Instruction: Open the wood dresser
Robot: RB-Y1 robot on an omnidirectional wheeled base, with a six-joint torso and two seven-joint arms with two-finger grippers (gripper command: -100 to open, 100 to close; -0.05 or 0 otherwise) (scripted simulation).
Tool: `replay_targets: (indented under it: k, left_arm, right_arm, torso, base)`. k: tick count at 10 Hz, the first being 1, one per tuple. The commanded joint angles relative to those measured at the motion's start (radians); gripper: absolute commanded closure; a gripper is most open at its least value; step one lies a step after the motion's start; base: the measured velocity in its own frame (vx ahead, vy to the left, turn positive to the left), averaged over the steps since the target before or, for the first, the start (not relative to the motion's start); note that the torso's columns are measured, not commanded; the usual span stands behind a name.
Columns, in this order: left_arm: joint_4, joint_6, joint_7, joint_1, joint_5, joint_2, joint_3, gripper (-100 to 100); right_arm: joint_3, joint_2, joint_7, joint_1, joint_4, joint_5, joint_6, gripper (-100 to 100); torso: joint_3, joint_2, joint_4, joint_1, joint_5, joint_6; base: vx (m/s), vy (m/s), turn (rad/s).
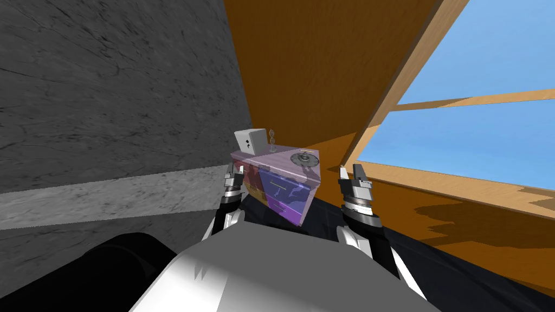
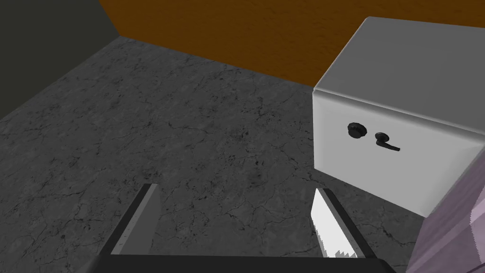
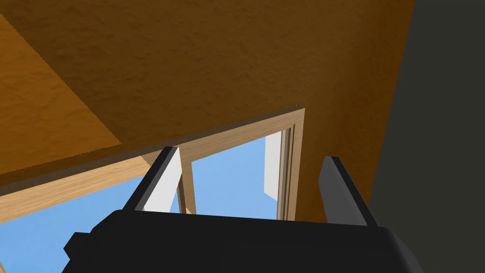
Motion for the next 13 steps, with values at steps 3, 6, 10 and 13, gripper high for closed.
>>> replay_targets:
  k: [3, 6, 10, 13]
  left_arm:
    - [0.0, 0.0, 0.0, 0.0, 0.0, 0.0, 0.0, 0]
    - [0.049, 0.026, 0.003, -0.021, -0.013, 0.075, -0.024, -100]
    - [0.148, 0.081, 0.009, -0.063, -0.038, 0.087, -0.073, -100]
    - [0.186, 0.102, 0.011, -0.079, -0.049, 0.082, -0.092, -100]
  right_arm:
    - [0.0, 0.0, 0.0, 0.0, 0.0, 0.0, 0.0, 0]
    - [0.0, 0.0, 0.0, 0.0, 0.0, 0.0, 0.0, 0]
    - [0.0, 0.0, 0.0, 0.0, 0.0, 0.0, 0.0, 0]
    - [0.0, 0.0, 0.0, 0.0, 0.0, 0.0, 0.0, 0]
  torso:
    - [-0.443, 0.222, 0.221, 0.0, 0.0, 0.0]
    - [-0.679, 0.339, 0.338, 0.001, 0.0, 0.0]
    - [-0.684, 0.342, 0.342, 0.0, 0.0, 0.0]
    - [-0.684, 0.342, 0.342, 0.0, 0.0, 0.0]
  base:
    - [0.0, 0.0, 0.0]
    - [-0.003, 0.012, -0.081]
    - [-0.012, 0.031, -0.124]
    - [-0.009, 0.022, -0.082]
